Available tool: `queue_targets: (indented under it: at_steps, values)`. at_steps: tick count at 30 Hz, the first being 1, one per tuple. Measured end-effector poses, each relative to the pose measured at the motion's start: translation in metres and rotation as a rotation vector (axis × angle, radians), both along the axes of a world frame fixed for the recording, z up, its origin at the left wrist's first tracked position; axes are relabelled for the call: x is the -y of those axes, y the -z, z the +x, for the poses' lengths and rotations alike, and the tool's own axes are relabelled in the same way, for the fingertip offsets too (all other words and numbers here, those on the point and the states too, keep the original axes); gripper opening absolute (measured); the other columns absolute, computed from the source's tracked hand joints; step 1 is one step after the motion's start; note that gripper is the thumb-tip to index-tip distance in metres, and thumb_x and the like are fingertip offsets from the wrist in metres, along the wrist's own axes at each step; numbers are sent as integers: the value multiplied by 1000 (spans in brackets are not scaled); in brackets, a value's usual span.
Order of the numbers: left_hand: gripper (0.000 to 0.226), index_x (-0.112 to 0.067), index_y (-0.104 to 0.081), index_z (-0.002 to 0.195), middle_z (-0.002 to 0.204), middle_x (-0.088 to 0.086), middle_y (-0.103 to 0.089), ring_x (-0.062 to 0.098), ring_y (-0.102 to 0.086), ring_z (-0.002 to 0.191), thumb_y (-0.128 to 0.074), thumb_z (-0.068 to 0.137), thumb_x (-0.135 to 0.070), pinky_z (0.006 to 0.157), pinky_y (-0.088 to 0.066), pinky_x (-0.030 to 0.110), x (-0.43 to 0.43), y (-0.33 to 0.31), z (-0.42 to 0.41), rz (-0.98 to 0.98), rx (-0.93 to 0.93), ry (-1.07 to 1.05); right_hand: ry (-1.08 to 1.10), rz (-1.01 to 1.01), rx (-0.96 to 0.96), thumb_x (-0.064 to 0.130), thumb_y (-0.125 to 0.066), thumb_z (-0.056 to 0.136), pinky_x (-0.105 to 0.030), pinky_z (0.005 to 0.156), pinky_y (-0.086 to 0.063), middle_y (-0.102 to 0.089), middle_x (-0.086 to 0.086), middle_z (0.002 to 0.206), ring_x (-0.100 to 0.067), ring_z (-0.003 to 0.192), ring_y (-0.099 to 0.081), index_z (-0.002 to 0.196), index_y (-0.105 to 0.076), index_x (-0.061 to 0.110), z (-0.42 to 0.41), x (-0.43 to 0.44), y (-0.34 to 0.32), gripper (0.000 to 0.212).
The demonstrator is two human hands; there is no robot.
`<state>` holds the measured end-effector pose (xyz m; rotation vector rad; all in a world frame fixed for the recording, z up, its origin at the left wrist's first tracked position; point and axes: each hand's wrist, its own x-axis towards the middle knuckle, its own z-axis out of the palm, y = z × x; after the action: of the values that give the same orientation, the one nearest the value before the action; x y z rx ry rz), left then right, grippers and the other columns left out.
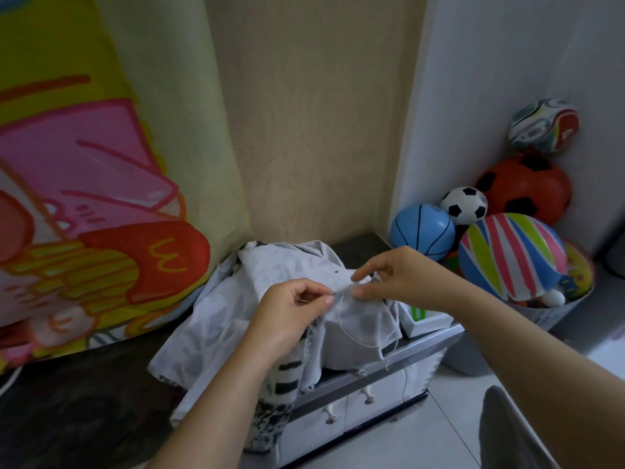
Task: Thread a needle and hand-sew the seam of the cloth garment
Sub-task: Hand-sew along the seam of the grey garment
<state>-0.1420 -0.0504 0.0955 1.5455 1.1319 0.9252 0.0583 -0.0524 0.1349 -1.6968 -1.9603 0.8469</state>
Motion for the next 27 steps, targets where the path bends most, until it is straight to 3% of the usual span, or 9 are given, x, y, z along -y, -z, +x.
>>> queue_targets:
  at_steps: [3, 8, 11, 14, 18, 24, 27]
  values:
    - [11, -17, -72, 82, 81, -1, -72, 6, -64, 75, -72, 82, -5, 69, -48, 11, 0, 1, -2, -2, 13, 0, -32, -56, 11, 37, -73, 77, -16, 64, -47, -69, 0, 79, -7, 65, -58, 85, -73, 24, -3, 0, -2, 15]
    - [20, -26, -71, 83, 79, -11, -70, 4, -63, 78, -77, 77, -7, 73, -48, 16, 0, -2, -10, -7, -8, 34, -48, -67, -212, 18, -71, 81, -10, 52, -43, -62, 1, 62, 0, 53, -52, 81, -71, 6, -8, 6, -17, 13]
    - [21, -28, -71, 86, 76, -15, -67, 2, -60, 75, -79, 75, -11, 72, -48, 16, 3, -9, -13, -5, 4, 53, -58, -55, -286, 14, -71, 81, -21, 64, -48, -64, -5, 66, -10, 62, -57, 78, -69, 6, -10, 6, -24, 8]
    - [17, -29, -72, 85, 78, -13, -69, 5, -60, 76, -79, 75, -19, 74, -50, 18, 7, -16, -15, 21, -2, 46, -73, -36, -288, 9, -68, 82, -25, 66, -48, -63, -4, 65, -10, 62, -56, 74, -67, 9, -14, 5, -30, 8]
    - [9, -29, -70, 82, 83, -7, -71, 12, -64, 78, -73, 82, -21, 73, -50, 19, 12, -23, -15, 117, -102, -6, -100, -32, -271, 11, -68, 83, -20, 62, -47, -63, -2, 64, -6, 58, -55, 74, -67, 10, -19, 5, -34, 9]
    - [13, -28, -72, 86, 83, -20, -71, -4, -64, 82, -62, 91, -21, 75, -47, 10, 15, -21, -18, 209, -172, -9, -110, -50, -217, 19, -68, 84, -20, 61, -46, -59, -3, 64, -9, 59, -52, 80, -64, 0, -21, 6, -34, 20]
    - [15, -29, -71, 85, 81, -20, -70, -9, -62, 81, -61, 92, -20, 72, -42, 4, 14, -24, -17, 247, -175, -33, -121, -59, -174, 22, -68, 84, -17, 59, -45, -58, -1, 63, -7, 57, -50, 75, -64, 7, -20, 7, -36, 18]
